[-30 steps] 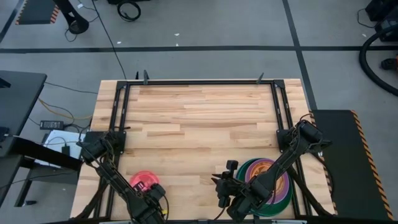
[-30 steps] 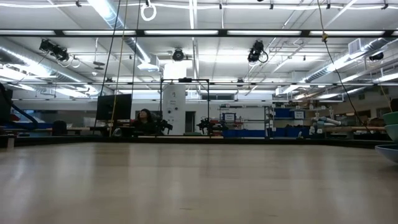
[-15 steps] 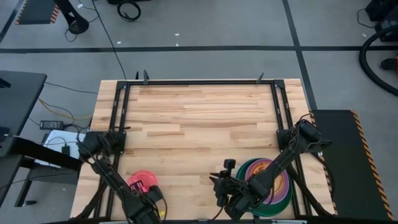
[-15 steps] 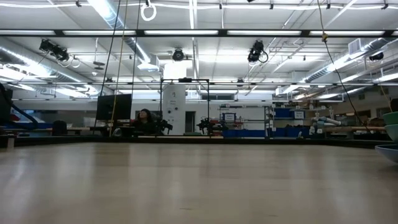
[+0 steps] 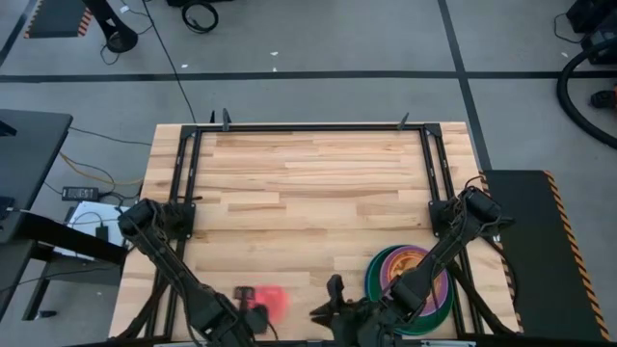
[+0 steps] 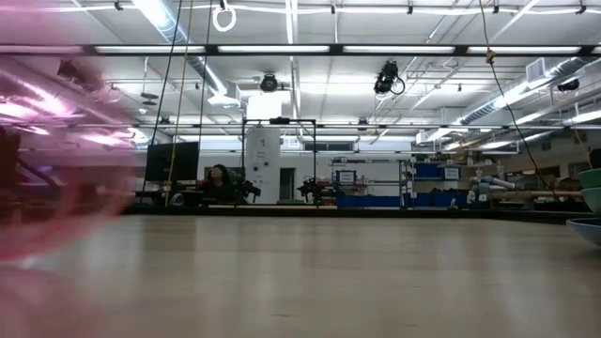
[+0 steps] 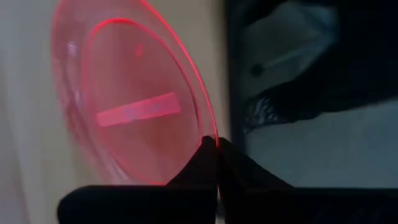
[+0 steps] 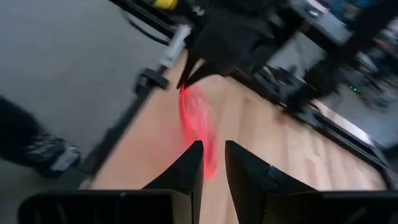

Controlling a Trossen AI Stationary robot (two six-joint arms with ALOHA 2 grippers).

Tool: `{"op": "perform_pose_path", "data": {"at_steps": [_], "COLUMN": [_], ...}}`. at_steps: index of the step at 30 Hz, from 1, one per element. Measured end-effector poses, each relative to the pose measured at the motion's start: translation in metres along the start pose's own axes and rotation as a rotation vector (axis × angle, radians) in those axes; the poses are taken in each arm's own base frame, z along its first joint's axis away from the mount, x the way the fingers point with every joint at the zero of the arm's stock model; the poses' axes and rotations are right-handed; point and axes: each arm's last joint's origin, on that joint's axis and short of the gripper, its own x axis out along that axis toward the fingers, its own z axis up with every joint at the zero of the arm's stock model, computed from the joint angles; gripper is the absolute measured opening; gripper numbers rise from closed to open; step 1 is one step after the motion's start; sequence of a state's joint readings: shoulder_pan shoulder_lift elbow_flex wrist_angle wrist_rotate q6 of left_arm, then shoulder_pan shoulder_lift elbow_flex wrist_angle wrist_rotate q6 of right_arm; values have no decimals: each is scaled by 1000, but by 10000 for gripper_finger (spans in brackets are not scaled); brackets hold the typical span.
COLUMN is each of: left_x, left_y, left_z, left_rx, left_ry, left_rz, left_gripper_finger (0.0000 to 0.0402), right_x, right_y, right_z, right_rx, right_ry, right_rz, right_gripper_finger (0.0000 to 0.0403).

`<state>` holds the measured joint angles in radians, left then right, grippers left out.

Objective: Stack plastic plates
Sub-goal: Stack the pink plate on top of the light orange plate

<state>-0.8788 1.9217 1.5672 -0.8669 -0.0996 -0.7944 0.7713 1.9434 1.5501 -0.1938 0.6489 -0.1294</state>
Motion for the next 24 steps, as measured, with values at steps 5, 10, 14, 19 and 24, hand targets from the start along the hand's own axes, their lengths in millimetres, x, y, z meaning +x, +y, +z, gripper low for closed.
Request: {"op": "perform_pose_path", "data": {"at_steps": [5, 10, 14, 19, 24], "left_x": [-6, -5, -4, -3, -2], "left_y": [-3, 10, 26, 41, 47], "left_z": [17, 27, 36, 41, 46], "left_rx": [425, 669, 675, 679, 679], "left_ry": [-106, -101, -63, -14, -15], "left_rz": [-42, -2, 33, 62, 66], "left_gripper_finger": [2, 2, 2, 3, 3], "right_x": [3, 6, 8, 10, 17], "right_y": [-2, -4, -7, -10, -21], "right_z": [-1, -1, -2, -3, -5], "right_rx": [-2, -20, -78, -220, -230], "right_ry": [-2, -10, -12, -15, -3], "right_rz": [66, 146, 153, 146, 129], "right_gripper_finger": [88, 124, 151, 163, 165]}}
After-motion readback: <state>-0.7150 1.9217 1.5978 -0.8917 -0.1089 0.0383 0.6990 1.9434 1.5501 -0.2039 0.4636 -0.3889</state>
